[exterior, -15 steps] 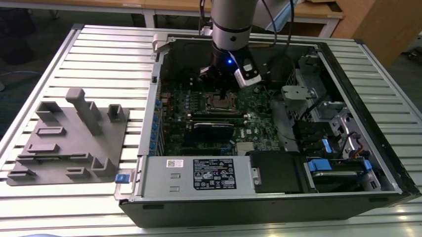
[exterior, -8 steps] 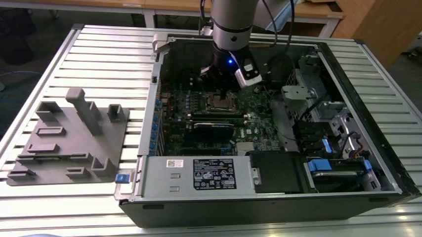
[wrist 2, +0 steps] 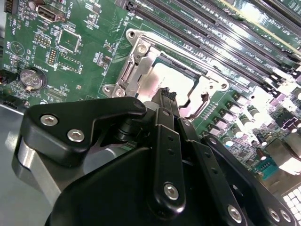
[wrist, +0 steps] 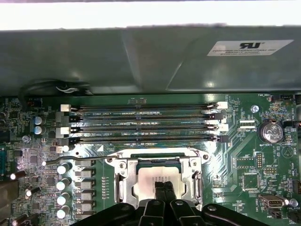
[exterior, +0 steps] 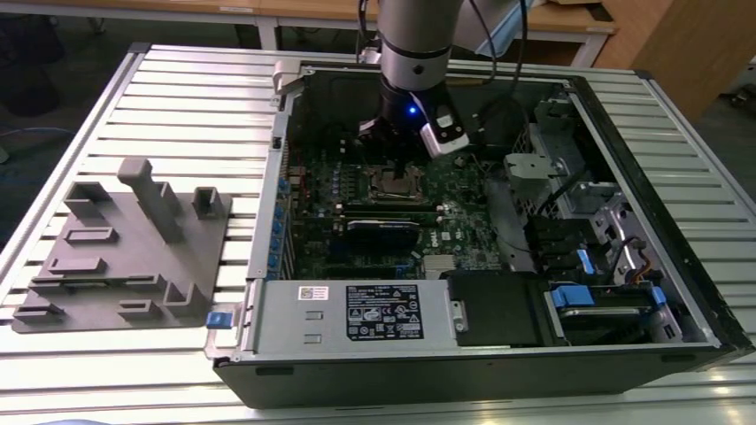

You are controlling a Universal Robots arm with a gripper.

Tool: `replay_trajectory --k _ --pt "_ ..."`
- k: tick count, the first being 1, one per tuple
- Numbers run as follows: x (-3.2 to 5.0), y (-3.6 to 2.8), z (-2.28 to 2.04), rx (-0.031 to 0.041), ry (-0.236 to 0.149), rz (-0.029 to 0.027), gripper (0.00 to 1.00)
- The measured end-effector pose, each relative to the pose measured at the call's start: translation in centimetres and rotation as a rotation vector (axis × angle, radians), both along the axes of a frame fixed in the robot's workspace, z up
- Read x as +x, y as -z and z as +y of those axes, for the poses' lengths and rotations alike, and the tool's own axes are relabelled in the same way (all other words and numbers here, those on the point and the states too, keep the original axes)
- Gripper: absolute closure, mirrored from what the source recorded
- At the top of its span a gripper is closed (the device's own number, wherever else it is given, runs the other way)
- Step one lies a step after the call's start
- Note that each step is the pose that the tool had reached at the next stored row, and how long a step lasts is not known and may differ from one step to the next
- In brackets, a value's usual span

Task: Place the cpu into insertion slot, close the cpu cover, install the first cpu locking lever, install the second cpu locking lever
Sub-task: 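Close the cpu cover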

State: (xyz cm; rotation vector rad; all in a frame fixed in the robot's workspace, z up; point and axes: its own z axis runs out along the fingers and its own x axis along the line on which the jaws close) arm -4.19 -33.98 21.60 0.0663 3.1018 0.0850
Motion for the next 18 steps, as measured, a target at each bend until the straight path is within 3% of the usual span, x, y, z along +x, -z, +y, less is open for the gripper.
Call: replay_trajectory --k 7,18 --pt "-1.50 0.04 -0.01 0.0000 0.001 -0.0001 0.89" --pt "-2.76 0.24 -0.01 -0.0001 0.002 0.0000 0.89"
